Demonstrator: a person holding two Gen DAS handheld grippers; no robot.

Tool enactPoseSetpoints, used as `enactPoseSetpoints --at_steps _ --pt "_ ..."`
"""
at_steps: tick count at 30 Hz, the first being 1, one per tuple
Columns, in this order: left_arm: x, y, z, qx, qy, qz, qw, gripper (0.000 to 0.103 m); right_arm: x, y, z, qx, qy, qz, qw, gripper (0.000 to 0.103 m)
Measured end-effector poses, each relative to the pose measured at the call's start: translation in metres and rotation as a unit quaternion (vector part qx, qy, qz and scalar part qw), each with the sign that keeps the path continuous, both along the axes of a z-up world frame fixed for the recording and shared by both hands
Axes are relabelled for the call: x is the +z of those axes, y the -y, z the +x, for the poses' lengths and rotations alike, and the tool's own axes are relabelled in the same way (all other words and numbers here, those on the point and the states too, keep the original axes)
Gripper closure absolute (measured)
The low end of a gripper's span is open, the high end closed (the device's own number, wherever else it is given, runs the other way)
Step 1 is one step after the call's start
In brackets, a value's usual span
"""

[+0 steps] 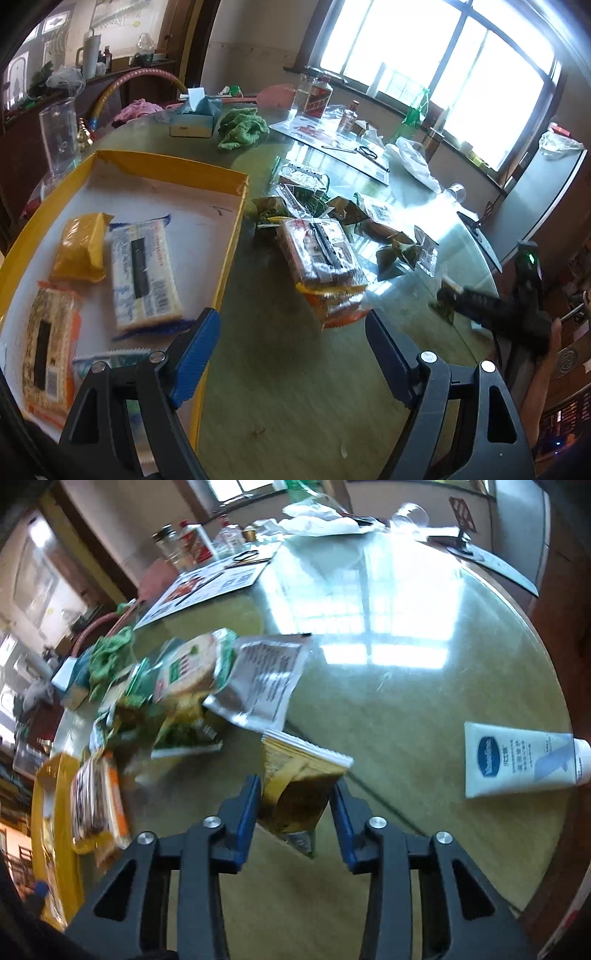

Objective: Organize snacks
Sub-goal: 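Grasp the yellow-brown bag with the right gripper while the left grasps the red-label cracker pack, then carry both held packs over the yellow tray and open both grippers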

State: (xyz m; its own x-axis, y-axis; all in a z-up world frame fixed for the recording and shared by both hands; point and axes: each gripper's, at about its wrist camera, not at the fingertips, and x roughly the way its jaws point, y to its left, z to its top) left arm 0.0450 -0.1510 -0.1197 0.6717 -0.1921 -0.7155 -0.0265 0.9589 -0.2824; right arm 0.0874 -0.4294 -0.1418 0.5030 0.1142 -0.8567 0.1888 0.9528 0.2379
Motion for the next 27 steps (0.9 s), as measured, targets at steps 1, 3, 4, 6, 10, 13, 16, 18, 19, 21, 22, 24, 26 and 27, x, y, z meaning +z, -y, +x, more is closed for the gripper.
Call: enactPoseSetpoints --at_steps 1,3,4,6,10,13,16,18,19,21,22,24,26,27 --pt "0.0 0.001 0.006 -0.002 -0.002 -0.001 1.0 0.022 0.0 -0.004 -0.006 0.008 0.002 -0.005 1.0 0.069" --pt "-0.002 0.007 0.024 -0.003 -0.009 0.004 0.9999 0.022 -0.001 -0.011 -0.018 0.017 0.007 -0.003 1.0 0.07" --pt "-0.004 0.01 0.035 -0.003 -0.019 0.007 0.9998 0.022 -0.001 -0.014 -0.025 0.021 0.012 -0.005 1.0 0.07" --pt "-0.008 0.018 0.055 -0.01 -0.036 0.005 0.9993 0.022 -0.001 -0.021 -0.029 0.031 0.017 -0.003 0.999 0.071" --pt "-0.019 0.04 0.091 -0.014 -0.06 0.03 0.9976 0.022 -0.003 -0.025 -0.02 0.046 0.022 0.027 0.998 0.071" --pt "-0.029 0.056 0.113 -0.019 -0.084 0.061 0.9944 0.022 -0.005 -0.024 -0.014 0.056 0.039 0.049 0.996 0.071" --pt "-0.045 0.065 0.126 -0.018 -0.118 0.102 0.9875 0.022 -0.006 -0.033 -0.015 0.079 0.052 0.036 0.995 0.071" --pt "-0.051 0.065 0.127 -0.021 -0.125 0.105 0.9863 0.022 -0.005 -0.042 -0.015 0.091 0.057 0.018 0.994 0.07" --pt "-0.051 0.064 0.124 -0.016 -0.12 0.105 0.9872 0.023 -0.004 -0.044 -0.016 0.093 0.057 0.01 0.994 0.07" --pt "-0.046 0.061 0.116 -0.013 -0.106 0.094 0.9899 0.03 -0.005 -0.048 -0.016 0.101 0.059 0.008 0.993 0.071" --pt "-0.043 0.059 0.112 -0.01 -0.098 0.089 0.9911 0.032 -0.005 -0.049 -0.016 0.102 0.06 0.008 0.993 0.071" --pt "-0.034 0.057 0.099 0.0 -0.07 0.095 0.9931 0.033 -0.004 -0.049 -0.017 0.101 0.063 0.01 0.993 0.071" --pt "-0.028 0.054 0.087 0.002 -0.058 0.095 0.9937 0.034 -0.003 -0.047 -0.02 0.097 0.07 0.017 0.993 0.071" --pt "-0.027 0.052 0.083 -0.003 -0.056 0.085 0.9948 0.034 -0.001 -0.046 -0.021 0.099 0.077 0.022 0.992 0.071"
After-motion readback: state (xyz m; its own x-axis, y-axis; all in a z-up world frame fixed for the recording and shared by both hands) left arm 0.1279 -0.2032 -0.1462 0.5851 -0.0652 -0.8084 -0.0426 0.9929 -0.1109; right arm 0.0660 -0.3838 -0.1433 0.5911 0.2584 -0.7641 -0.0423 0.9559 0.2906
